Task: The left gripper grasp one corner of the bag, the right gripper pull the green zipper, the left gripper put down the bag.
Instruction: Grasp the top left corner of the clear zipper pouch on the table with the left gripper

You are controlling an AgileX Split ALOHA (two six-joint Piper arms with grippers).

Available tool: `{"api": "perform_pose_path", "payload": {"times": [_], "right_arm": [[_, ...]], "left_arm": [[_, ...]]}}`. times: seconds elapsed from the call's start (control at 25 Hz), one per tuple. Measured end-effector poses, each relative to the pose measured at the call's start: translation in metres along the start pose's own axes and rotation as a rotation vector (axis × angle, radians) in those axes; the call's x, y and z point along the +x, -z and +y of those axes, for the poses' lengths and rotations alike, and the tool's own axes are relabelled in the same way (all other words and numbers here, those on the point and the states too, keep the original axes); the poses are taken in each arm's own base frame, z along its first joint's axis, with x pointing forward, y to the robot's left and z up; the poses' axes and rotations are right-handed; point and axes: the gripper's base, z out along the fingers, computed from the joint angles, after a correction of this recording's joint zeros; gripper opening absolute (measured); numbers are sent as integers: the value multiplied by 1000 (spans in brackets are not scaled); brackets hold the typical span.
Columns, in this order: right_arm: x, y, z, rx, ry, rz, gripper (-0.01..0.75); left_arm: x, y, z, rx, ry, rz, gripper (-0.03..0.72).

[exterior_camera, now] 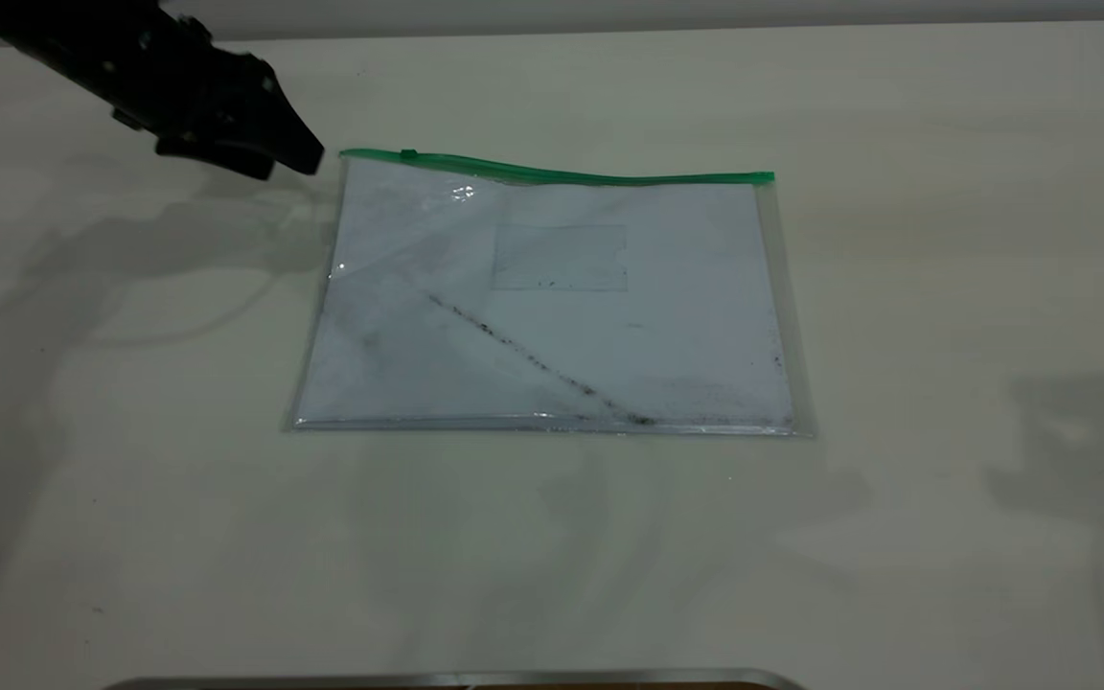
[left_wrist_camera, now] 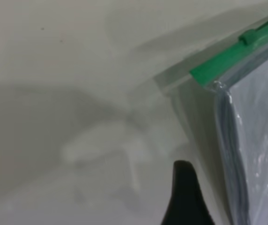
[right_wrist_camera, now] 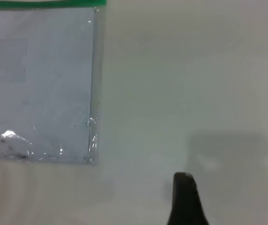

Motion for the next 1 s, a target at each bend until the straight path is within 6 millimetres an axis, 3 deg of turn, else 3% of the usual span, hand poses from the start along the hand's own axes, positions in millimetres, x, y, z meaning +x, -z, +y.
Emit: {"api": "perform_pose_path", "payload": {"times": [0.36,0.72,1.0], "right_arm": [[0,0,0,-4,-8,0,558],[0,0,0,-5,-9,0,558],[0,0,0,-5,-9,0,558]], "left_arm": [[6,-32,2,45,-5,17,577],[6,-49,6,121,46,-13,575],[7,-57,5,193,59,-14,519]]}}
